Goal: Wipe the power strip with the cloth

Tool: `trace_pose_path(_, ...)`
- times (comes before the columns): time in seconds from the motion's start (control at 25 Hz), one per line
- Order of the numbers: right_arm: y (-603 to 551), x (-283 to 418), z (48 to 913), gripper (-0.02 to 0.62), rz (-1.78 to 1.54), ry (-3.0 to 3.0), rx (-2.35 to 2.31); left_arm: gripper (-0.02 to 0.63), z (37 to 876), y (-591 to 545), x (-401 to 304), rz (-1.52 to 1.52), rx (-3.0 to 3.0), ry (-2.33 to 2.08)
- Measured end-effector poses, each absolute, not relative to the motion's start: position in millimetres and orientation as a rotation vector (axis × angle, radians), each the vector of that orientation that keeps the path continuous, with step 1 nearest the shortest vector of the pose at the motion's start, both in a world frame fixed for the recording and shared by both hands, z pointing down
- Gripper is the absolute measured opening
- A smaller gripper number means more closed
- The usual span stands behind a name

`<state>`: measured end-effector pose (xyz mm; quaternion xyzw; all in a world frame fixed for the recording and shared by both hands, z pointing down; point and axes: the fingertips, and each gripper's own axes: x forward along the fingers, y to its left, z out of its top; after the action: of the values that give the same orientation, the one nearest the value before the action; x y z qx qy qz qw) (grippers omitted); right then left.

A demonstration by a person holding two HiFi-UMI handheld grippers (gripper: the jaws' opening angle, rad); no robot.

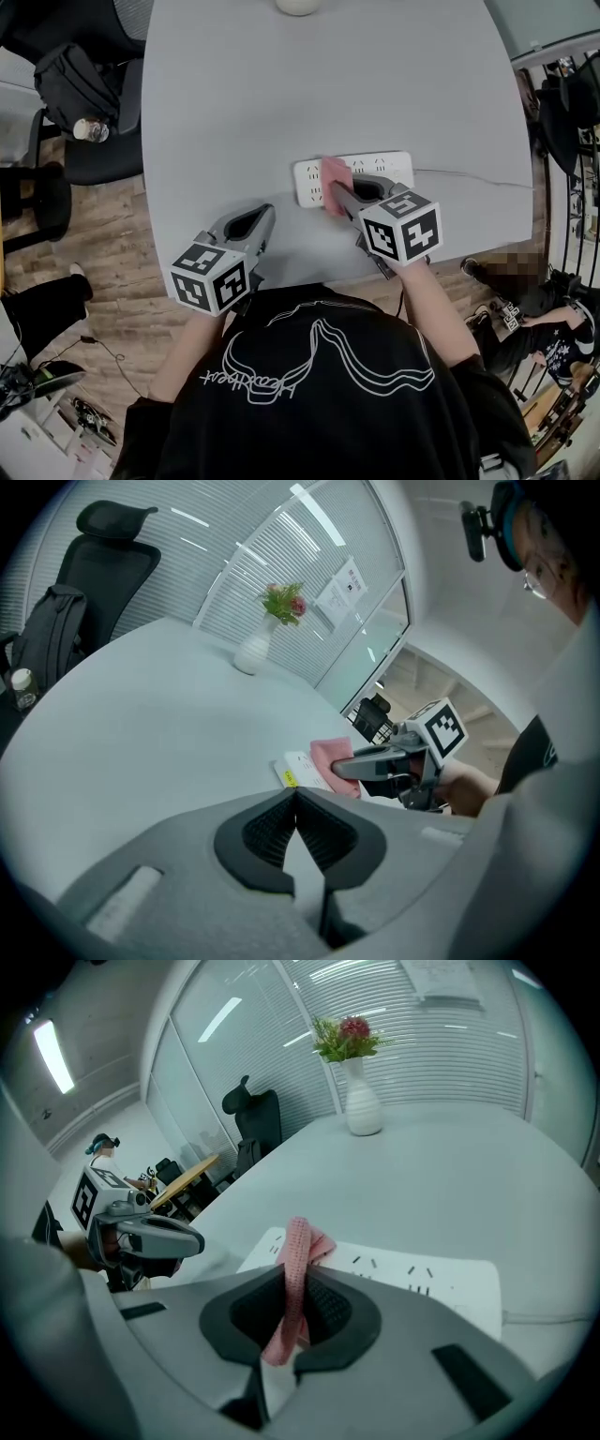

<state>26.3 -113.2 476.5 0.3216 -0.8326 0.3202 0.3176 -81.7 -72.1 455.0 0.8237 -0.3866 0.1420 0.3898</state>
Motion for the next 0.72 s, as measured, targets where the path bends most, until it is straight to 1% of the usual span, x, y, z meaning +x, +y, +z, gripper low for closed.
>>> trace_pose_path(0.72, -121.4, 108.5, 478.0, 0.038, 0.886, -2.122, 1.026, 0.012, 451.9, -68.2, -54.9, 0.383, 2.121, -0.928)
